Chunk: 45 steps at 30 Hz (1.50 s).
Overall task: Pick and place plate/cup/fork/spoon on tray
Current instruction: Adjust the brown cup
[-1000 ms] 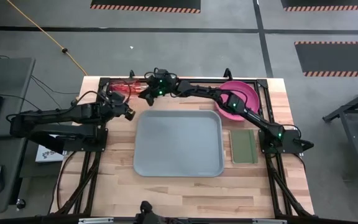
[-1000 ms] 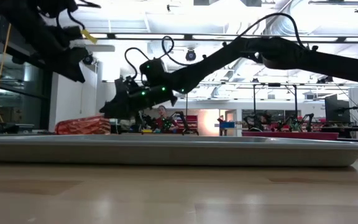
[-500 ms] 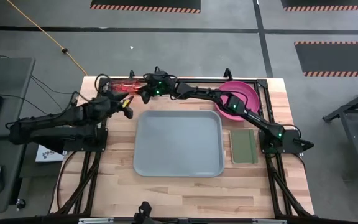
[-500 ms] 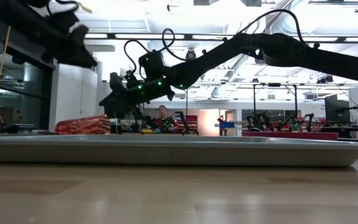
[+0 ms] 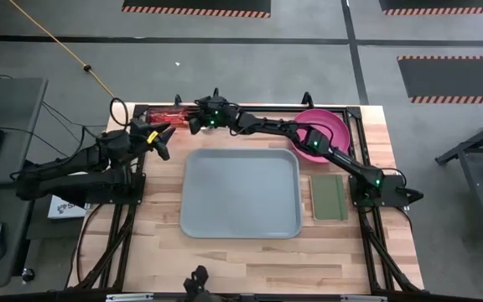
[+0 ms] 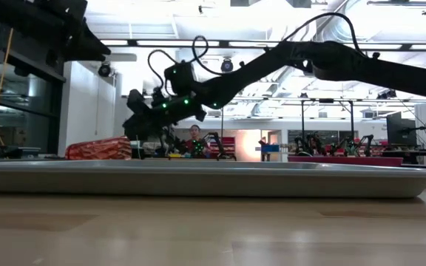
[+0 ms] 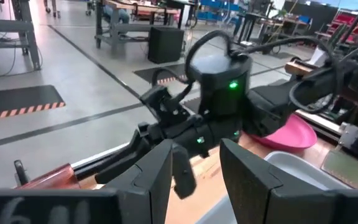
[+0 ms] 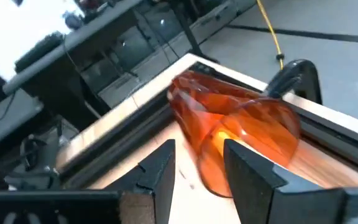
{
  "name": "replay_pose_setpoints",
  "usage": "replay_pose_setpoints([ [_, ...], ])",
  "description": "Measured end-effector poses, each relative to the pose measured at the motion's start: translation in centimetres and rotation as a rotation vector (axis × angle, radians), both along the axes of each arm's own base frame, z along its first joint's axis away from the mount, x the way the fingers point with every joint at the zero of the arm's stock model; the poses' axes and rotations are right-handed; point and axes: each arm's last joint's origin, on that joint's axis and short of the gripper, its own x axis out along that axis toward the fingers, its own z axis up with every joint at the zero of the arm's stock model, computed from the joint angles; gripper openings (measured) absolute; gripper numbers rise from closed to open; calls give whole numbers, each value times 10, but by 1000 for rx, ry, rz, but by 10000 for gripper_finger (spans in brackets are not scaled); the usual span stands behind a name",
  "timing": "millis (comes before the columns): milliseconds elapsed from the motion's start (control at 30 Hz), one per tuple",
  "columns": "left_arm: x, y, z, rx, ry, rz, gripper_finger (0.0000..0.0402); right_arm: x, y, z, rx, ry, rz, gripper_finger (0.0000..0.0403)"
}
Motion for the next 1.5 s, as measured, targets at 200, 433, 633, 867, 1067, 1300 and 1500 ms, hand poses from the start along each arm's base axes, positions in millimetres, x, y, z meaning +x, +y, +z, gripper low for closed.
replay_pose_setpoints([
  [200,4,1,-6,-31,56,0,123,-13,-11,34,-5,-18,230,136],
  [433,4,0,-11,-60,101,-30,123,-57,3,101,-208,438,170,135],
  [633,3,1,-17,-94,135,39,123,-90,35,132,-295,801,102,135],
  [867,11,3,-23,-119,182,47,123,-115,51,143,-317,1050,23,135],
  [1067,18,5,-28,-139,225,54,123,-157,65,120,-313,1054,-11,135],
  [1300,24,8,-23,-102,158,111,123,-283,114,100,-268,591,-166,135],
  [1500,57,23,-10,-97,239,151,123,-349,146,85,-288,186,-250,135],
])
